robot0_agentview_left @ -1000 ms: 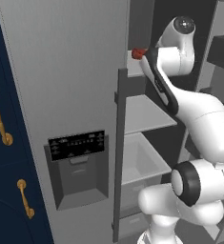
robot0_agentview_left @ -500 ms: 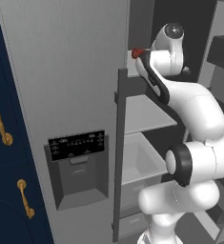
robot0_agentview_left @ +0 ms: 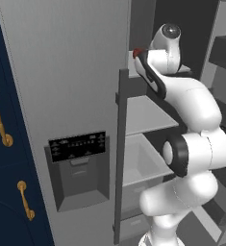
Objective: Take the strawberry from the fridge and place it on top of the pancake, located on the dining counter.
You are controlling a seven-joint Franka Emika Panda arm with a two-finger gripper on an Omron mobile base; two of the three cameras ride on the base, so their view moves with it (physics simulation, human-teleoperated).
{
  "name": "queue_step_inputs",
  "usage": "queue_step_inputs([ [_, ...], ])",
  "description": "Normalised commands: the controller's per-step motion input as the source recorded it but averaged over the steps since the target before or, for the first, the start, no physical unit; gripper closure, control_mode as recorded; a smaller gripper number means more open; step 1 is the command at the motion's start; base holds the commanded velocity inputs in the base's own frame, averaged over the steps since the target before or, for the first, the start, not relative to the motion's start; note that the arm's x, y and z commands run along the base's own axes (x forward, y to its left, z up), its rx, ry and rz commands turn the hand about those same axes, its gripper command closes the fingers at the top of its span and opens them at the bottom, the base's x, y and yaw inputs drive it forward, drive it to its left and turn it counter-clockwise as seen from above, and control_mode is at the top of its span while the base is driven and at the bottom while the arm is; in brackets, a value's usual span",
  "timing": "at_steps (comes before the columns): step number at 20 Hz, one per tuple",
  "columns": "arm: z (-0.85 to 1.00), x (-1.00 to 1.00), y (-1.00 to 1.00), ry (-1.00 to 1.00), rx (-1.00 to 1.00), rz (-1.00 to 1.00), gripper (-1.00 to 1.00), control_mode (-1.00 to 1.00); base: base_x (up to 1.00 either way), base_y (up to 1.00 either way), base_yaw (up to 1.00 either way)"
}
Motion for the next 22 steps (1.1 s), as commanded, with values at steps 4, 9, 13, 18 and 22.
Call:
queue_step_inputs([
  [4, 0.0, 0.56, -0.09, 0.01, 0.0, 0.0, -1.0, -1.0, 0.0, 0.0, 0.0],
  [9, -0.03, 0.05, 0.0, 0.01, 0.0, 0.0, 1.0, -1.0, 0.0, 0.0, 0.0],
  [13, -0.24, 0.0, 0.0, 0.03, 0.01, 0.0, 1.0, -1.0, 0.0, 0.0, 0.0],
  [18, -0.23, -0.2, -0.04, 0.0, 0.03, -0.01, 1.0, -1.0, 0.0, 0.0, 0.0],
  [22, -0.06, -0.52, 0.0, -0.01, 0.03, -0.1, 1.0, -1.0, 0.0, 0.0, 0.0],
])
